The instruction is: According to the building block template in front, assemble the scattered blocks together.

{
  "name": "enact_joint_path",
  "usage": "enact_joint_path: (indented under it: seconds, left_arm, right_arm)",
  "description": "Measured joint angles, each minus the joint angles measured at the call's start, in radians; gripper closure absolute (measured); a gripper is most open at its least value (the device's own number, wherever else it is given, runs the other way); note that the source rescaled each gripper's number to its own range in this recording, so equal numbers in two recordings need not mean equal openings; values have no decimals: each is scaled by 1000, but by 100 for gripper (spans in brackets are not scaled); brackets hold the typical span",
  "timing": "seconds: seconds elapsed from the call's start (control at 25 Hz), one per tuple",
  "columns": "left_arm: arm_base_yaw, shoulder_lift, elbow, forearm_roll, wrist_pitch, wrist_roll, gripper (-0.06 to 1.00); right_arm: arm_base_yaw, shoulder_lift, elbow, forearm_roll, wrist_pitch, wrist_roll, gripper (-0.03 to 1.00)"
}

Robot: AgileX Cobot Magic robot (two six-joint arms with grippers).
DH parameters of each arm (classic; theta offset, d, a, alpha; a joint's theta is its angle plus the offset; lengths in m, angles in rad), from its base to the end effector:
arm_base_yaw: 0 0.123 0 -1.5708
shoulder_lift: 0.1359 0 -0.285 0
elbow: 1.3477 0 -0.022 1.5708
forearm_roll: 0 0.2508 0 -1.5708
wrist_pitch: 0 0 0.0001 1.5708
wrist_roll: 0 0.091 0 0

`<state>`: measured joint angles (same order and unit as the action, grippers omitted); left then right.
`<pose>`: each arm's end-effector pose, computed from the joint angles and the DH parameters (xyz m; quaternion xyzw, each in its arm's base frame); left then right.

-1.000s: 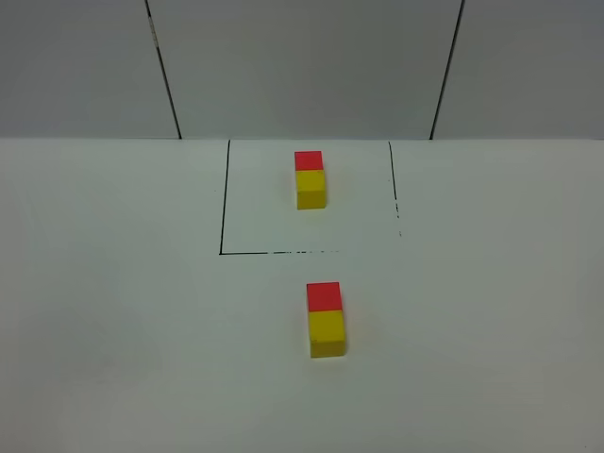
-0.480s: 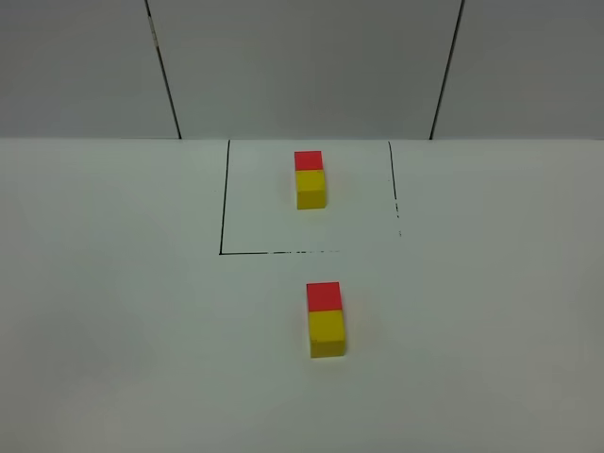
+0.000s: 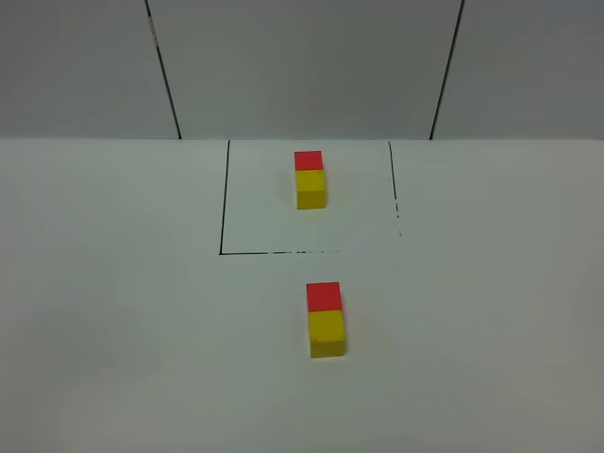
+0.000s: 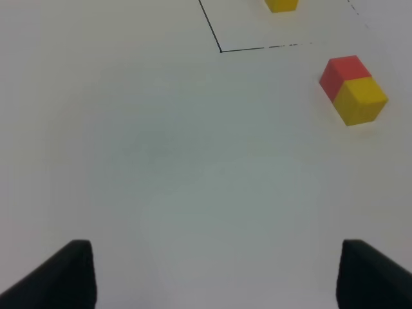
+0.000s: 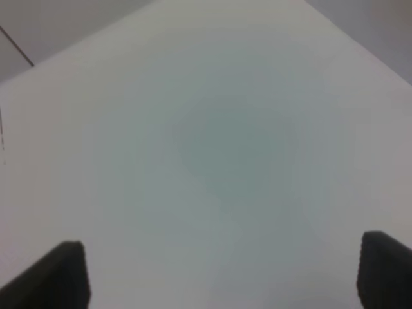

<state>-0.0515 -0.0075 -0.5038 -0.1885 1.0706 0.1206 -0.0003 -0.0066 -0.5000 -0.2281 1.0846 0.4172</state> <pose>-0.0084 -0.0146 0.2787 0.0776 0.8455 -0.0760 0.5227 -0.0080 -0.0182 0.2771 0.1826 0.8324 -0.0055 0.5233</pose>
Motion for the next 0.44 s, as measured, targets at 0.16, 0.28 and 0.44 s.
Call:
enact_joint_path:
  seconds: [0.16, 0.28, 0.44]
  left_arm:
    - [0, 0, 0, 0, 0, 0, 26]
    - [0, 0, 0, 0, 0, 0, 26]
    - [0, 0, 0, 0, 0, 0, 26]
  right_arm:
    - [0, 0, 0, 0, 0, 0, 29]
    - [0, 0, 0, 0, 0, -3, 30]
    - [0, 0, 0, 0, 0, -4, 30]
